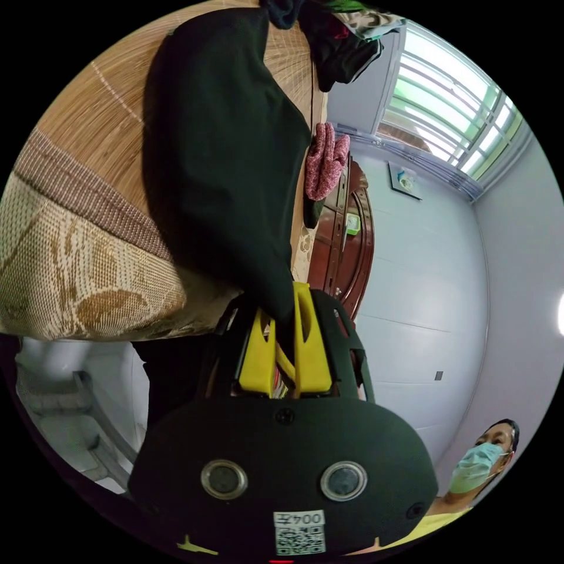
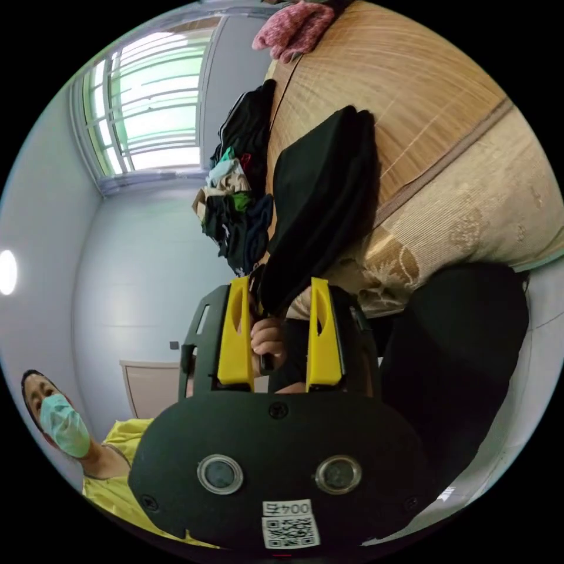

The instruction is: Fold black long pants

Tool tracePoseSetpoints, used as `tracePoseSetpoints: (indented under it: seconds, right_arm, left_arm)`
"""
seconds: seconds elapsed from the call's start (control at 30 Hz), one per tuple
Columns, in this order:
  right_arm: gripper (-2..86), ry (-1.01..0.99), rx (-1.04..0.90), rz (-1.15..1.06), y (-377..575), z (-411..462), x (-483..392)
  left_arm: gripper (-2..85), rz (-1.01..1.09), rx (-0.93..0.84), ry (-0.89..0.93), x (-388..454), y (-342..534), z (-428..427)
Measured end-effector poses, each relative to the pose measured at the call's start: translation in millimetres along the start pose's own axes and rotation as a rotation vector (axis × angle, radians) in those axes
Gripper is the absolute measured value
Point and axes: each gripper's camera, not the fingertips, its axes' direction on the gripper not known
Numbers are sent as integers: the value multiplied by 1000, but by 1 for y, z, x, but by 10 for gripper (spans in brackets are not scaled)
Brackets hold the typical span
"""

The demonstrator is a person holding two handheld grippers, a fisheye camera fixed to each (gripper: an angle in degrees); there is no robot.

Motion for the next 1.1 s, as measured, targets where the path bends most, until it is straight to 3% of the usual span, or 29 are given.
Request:
tracePoseSetpoints:
  seconds: [0.17, 0.37, 0.6, 1.1]
  right_arm:
    - [199, -31, 107, 123, -28, -22, 29]
    - [234, -100, 106, 199, -47, -2, 47]
    - [240, -177, 103, 266, -62, 5, 60]
    - [209, -229, 127, 168, -68, -7, 42]
  left_arm:
    - [66, -52, -18, 50, -8, -7, -8]
    - [66, -73, -71, 79, -7, -27, -19]
    - [67, -96, -138, 90, -10, -48, -31]
    - [68, -54, -269, 23, -36, -102, -47]
